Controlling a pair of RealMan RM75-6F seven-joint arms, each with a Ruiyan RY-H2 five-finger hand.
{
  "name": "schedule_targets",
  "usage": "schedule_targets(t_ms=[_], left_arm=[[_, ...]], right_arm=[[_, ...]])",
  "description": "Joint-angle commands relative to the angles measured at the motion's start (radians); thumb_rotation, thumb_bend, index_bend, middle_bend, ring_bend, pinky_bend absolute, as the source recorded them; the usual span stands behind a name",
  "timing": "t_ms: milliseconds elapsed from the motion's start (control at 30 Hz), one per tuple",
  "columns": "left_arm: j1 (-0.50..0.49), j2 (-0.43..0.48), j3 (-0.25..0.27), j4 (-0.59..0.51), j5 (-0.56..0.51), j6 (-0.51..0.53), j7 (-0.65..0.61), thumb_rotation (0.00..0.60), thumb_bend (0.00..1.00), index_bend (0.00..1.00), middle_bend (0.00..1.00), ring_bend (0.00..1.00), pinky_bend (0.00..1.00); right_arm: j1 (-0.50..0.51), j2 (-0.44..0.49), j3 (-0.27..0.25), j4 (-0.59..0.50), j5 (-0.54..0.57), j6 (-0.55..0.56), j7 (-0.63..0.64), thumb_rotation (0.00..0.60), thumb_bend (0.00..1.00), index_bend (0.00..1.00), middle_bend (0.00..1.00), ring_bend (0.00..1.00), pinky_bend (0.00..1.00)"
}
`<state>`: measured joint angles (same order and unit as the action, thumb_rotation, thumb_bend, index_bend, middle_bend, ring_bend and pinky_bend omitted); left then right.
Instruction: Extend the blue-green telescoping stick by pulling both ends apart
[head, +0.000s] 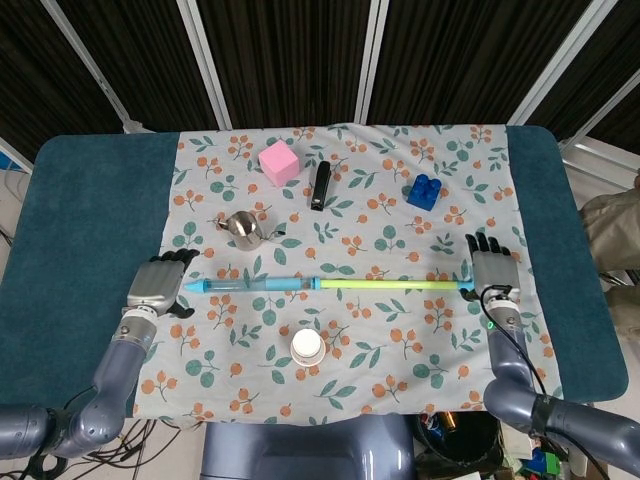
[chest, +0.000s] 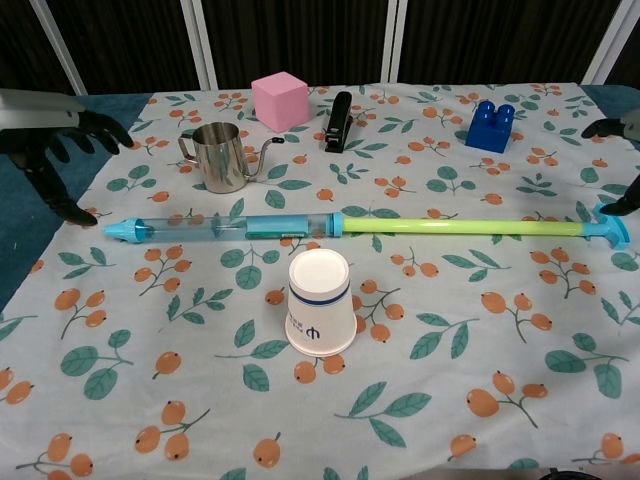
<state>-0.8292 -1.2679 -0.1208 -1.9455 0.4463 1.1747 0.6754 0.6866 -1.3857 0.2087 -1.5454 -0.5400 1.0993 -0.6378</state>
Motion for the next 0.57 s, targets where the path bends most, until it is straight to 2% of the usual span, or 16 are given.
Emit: schedule_targets(t_ms=[33,167,233,333,500,567], left_arm=[[0.093,0.056,0.048,-0.058,0.175,0.055,-0.102,0.600,0.12,0.03,0.06,0.05,0.15],[0.219,0.098,0.138,-0.066,0.408,0.151,-0.216,0.600,0.08,0.00,0.00,0.00,0.04],[0.297,0.109,0.200,-0.038,0.546,0.220,-0.278,0.600,0.06,0.00,0.00,0.00,0.03],[0.391,0.125,0.273,0.010,0.680,0.293,-0.365,0.600,0.04,0.00,0.00,0.00,0.03],[0.508,0.151,0.337,0.085,0.801,0.396,-0.460,0.600,0.04,0.00,0.00,0.00,0.02],[0.539,0.147,0.342,0.124,0.832,0.429,-0.481,0.600,0.04,0.00,0.00,0.00,0.02]], right_arm=[[-0.082,0.087,-0.037,-0.089,-0.160,0.053,0.116,0.600,0.10,0.02,0.00,0.00,0.13],[-0.188,0.186,-0.097,-0.173,-0.336,0.124,0.246,0.600,0.03,0.00,0.00,0.00,0.13],[-0.248,0.237,-0.142,-0.201,-0.441,0.172,0.310,0.600,0.01,0.00,0.00,0.00,0.13],[-0.327,0.294,-0.201,-0.224,-0.559,0.231,0.402,0.600,0.00,0.00,0.00,0.00,0.13],[-0.428,0.338,-0.277,-0.213,-0.727,0.335,0.490,0.600,0.00,0.00,0.00,0.00,0.13],[-0.452,0.333,-0.295,-0.184,-0.773,0.366,0.496,0.600,0.00,0.00,0.00,0.00,0.13]])
